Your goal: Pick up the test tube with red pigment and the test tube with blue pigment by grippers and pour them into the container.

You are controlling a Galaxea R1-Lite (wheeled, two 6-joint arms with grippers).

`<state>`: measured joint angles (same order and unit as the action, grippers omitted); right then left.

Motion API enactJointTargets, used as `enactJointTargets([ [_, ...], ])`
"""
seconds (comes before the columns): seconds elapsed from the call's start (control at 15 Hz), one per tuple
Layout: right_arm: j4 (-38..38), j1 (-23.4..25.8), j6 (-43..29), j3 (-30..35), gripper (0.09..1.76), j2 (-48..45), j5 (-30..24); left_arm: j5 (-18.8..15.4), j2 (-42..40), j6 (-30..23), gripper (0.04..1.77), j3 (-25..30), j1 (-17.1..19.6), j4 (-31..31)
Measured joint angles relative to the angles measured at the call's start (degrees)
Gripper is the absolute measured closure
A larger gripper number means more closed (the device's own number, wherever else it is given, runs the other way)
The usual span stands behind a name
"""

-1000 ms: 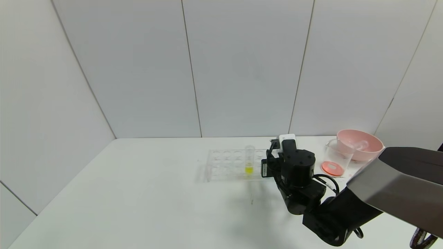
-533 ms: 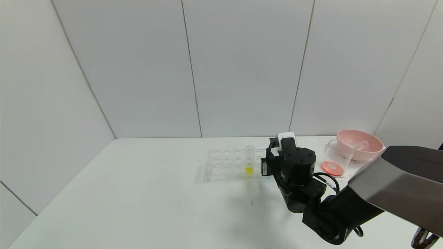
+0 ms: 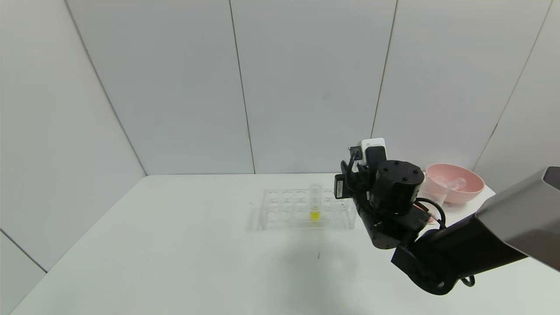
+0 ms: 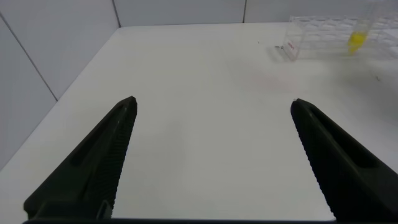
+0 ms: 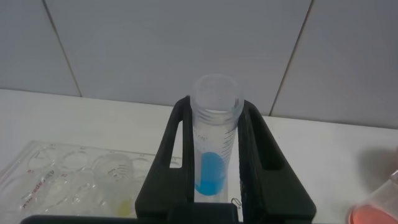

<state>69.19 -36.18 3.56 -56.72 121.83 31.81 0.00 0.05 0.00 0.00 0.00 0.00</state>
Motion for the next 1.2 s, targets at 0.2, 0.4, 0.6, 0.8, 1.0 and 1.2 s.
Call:
enactJointTargets([
  [0.2,0.1,-0.1,0.0,0.3,1.38,-0.6,0.0,0.0,0.0,0.0,0.05,0.0,0.0,0.0],
  [0.4,0.2,-0.2,0.0,0.6,1.38,-0.9,0.0,0.0,0.0,0.0,0.05,0.0,0.0,0.0],
  [0.6,-1.6,0.1,-0.1,2.0,1.38,-2.6,-1.0,0.0,0.0,0.0,0.05,0.0,0.0,0.0],
  [0.8,-5.4,1.4,-0.6,5.5,1.38,-7.6,-5.4,0.0,0.0,0.0,0.05,0.0,0.0,0.0],
  [1.0,-10.7,5.8,-2.1,10.8,1.38,-14.6,-15.8,0.0,0.0,0.0,0.05,0.0,0.0,0.0],
  [1.2,-16.3,14.9,-3.8,16.3,1.38,-22.9,-33.0,0.0,0.0,0.0,0.05,0.0,0.0,0.0],
])
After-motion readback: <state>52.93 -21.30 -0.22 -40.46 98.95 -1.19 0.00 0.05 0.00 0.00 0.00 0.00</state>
